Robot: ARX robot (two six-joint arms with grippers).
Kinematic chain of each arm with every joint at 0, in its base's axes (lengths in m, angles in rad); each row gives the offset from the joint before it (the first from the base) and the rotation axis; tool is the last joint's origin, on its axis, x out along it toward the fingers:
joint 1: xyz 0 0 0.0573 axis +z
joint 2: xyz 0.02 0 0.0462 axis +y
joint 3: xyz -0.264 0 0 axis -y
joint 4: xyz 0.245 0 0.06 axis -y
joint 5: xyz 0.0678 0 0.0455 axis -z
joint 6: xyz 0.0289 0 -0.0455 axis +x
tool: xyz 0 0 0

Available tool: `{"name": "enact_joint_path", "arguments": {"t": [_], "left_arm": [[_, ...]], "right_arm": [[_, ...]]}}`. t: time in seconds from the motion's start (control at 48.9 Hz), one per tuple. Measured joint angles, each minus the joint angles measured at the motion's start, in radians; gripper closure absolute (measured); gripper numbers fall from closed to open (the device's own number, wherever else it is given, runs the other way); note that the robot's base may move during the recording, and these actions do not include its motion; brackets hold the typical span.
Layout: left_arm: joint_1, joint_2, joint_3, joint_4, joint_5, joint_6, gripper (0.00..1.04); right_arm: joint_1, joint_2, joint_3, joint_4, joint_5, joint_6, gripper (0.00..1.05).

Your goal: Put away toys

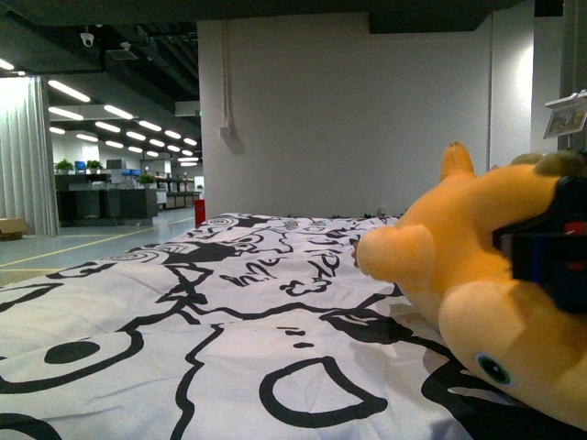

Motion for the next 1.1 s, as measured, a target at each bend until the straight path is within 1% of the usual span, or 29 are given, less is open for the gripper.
{"name": "enact_joint_path", "arguments": {"t": [0.061,0.225,0.246,0.327,0.471,0.573,0.696,0.88,0.982,1.105], "left_arm": [[0.0,0.0,0.0,0.0,0.0,0.0,0.06],[0.0,0.0,0.0,0.0,0.0,0.0,0.06],[0.0,0.0,0.0,0.0,0.0,0.0,0.06],[0.0,0.0,0.0,0.0,0.0,0.0,0.06],[0.0,0.0,0.0,0.0,0.0,0.0,0.06],[0.0,0.0,0.0,0.0,0.0,0.0,0.06],[0.0,0.0,0.0,0.0,0.0,0.0,0.06],[0.0,0.0,0.0,0.0,0.0,0.0,0.06],[0.0,0.0,0.0,0.0,0.0,0.0,0.06],[0.0,0.0,0.0,0.0,0.0,0.0,0.06]], "right_arm": [[-0.031,-0.067,-0.019,-0.032,-0.04,0.025,0.95],[-0.124,-0.245,-0.082,-0.124,-0.147,0.081,0.96],[-0.145,-0.285,-0.098,-0.144,-0.18,0.094,0.96],[-0.201,-0.404,-0.146,-0.204,-0.258,0.125,0.96],[-0.249,-0.558,-0.219,-0.29,-0.33,0.153,0.96],[-0.246,-0.645,-0.267,-0.336,-0.33,0.152,0.96],[-0.193,-0.76,-0.321,-0.384,-0.29,0.138,0.96],[-0.126,-0.84,-0.389,-0.372,-0.229,0.108,0.97],[-0.113,-0.864,-0.438,-0.368,-0.203,0.086,0.97],[-0.119,-0.89,-0.476,-0.361,-0.206,0.069,0.97]]}}
